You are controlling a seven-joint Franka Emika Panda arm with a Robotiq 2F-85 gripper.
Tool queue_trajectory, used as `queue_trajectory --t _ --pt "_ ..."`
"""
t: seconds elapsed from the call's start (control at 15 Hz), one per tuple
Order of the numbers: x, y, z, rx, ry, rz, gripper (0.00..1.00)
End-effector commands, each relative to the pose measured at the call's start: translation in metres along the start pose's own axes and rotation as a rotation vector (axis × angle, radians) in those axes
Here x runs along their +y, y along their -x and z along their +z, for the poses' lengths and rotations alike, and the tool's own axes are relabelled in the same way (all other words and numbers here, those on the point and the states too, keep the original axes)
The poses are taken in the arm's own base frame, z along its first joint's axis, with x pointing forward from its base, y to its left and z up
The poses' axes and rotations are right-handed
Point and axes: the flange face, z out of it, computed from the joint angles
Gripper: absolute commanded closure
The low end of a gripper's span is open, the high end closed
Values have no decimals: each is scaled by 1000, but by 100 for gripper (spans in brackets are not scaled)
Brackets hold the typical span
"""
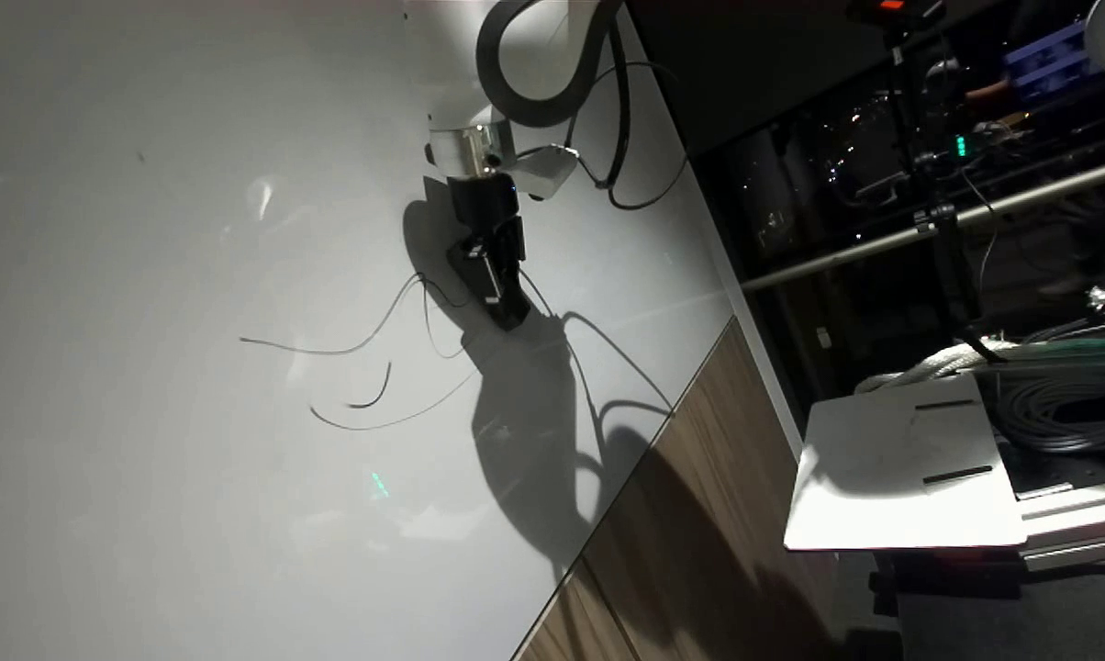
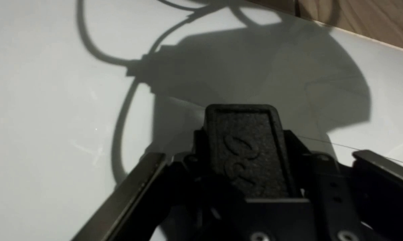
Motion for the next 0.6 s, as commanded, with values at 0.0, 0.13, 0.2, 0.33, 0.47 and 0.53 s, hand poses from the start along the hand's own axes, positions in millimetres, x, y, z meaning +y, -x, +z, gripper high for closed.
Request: queue_trajectory --t 0.0,0.13,0.2,0.33,0.47,0.53 --pt "-44 -57 0 104 -38 -49 69" --pt "-70 -65 1 102 -56 -74 69" --pt "-82 -69 2 100 -64 -87 69" --pt "-107 -75 1 101 -83 -111 69" --pt "-133 -80 0 100 -96 -144 69" --pt "-146 -82 -1 100 -106 -160 69"
